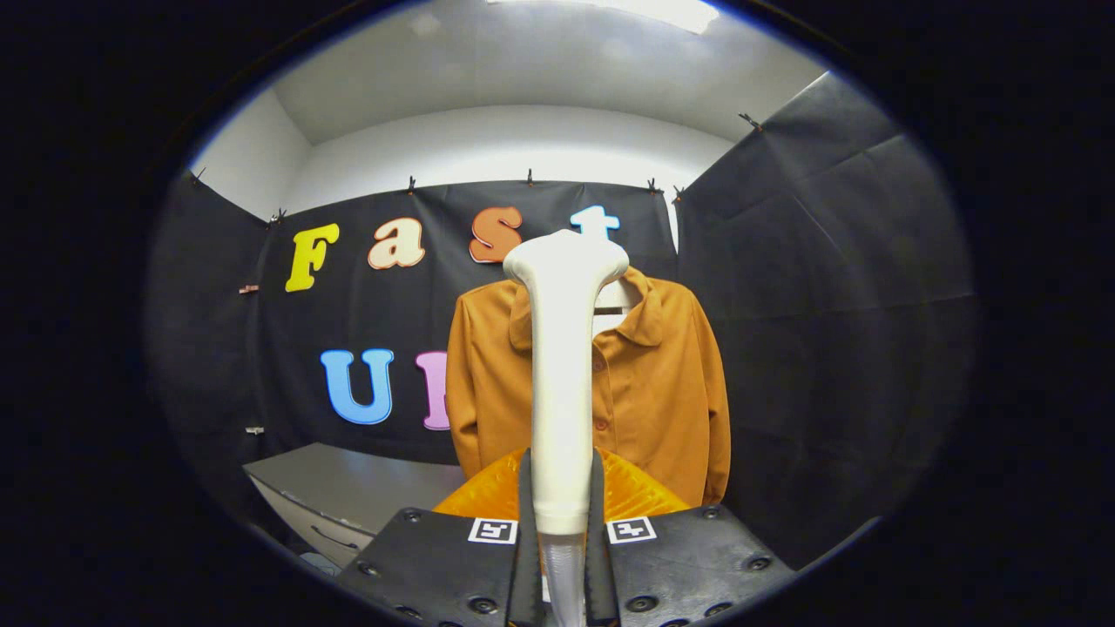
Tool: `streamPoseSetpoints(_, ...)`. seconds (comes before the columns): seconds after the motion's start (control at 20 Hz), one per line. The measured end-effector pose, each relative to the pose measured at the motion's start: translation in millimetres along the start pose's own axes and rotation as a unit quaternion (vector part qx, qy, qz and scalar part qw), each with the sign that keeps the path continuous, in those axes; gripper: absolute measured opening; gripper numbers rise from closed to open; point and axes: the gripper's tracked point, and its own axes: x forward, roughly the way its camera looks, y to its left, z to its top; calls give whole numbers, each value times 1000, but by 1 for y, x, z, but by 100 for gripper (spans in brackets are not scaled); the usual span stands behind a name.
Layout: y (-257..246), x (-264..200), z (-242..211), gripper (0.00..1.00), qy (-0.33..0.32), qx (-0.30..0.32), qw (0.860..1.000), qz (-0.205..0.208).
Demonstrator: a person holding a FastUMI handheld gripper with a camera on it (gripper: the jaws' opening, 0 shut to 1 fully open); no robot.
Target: Iron the clothes twice with a garment steamer, once on the left side and once on the right side.
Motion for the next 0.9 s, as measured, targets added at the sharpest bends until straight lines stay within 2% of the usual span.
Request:
streamPoseSetpoints(0.35, -38, 44, 28, 23, -45, -8, 999, -17)
streamPoseSetpoints(0.55, -69, 72, 7, 22, -27, -5, 999, -28)
streamPoseSetpoints(0.9, -101, 107, -60, 23, 34, 1, 999, -28)
